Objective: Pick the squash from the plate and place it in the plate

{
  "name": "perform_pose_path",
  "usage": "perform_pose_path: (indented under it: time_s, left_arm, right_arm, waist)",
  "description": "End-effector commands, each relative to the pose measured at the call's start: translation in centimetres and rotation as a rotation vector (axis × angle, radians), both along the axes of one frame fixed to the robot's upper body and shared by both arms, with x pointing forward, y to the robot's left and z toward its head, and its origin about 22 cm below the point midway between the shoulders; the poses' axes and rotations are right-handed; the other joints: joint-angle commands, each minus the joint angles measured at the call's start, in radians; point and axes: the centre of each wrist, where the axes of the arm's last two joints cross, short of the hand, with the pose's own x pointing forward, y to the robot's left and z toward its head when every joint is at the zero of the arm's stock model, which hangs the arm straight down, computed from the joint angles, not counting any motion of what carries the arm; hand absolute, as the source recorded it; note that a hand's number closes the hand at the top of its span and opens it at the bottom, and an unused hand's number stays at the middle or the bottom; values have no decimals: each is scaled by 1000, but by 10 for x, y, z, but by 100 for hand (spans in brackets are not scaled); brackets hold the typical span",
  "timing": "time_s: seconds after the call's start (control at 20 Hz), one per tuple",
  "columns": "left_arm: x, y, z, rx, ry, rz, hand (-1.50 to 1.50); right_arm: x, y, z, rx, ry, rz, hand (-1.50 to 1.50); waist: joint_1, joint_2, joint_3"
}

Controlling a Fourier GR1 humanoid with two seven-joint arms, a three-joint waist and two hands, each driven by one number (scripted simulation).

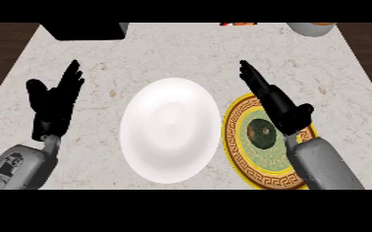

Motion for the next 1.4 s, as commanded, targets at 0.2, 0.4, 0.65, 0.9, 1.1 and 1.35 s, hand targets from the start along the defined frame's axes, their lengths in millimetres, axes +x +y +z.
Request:
perform_pose_path:
  time_s: [0.2, 0.4, 0.65, 0.9, 1.1, 1.35]
  left_arm:
    - [-33, 37, -21, 282, -107, -39, 0]
    - [-61, 40, -47, 273, -65, -76, 0]
    - [-69, 59, -43, 308, -102, -53, 0]
    - [-82, 67, -56, 289, -108, -66, 0]
    - [-75, 70, -50, 295, -116, -88, 0]
    - [-81, 70, -55, 294, -103, -87, 0]
  right_arm:
    - [-3, -4, 24, 604, 39, 57, -150]
    - [-18, -52, 29, 407, -191, -343, -150]
    - [-73, -62, 18, 601, -282, -454, -150]
    - [-120, -96, 17, 529, -279, -305, -150]
    - [-114, -138, 44, 265, -215, -204, -150]
    - [-116, -143, 58, -66, -133, -125, -150]
  waist:
    - [11, 10, -19]
    - [-17, 6, -22]
    - [-18, 10, -21]
    - [-4, 15, -21]
    - [-6, 17, -21]
    - [3, 17, -22]
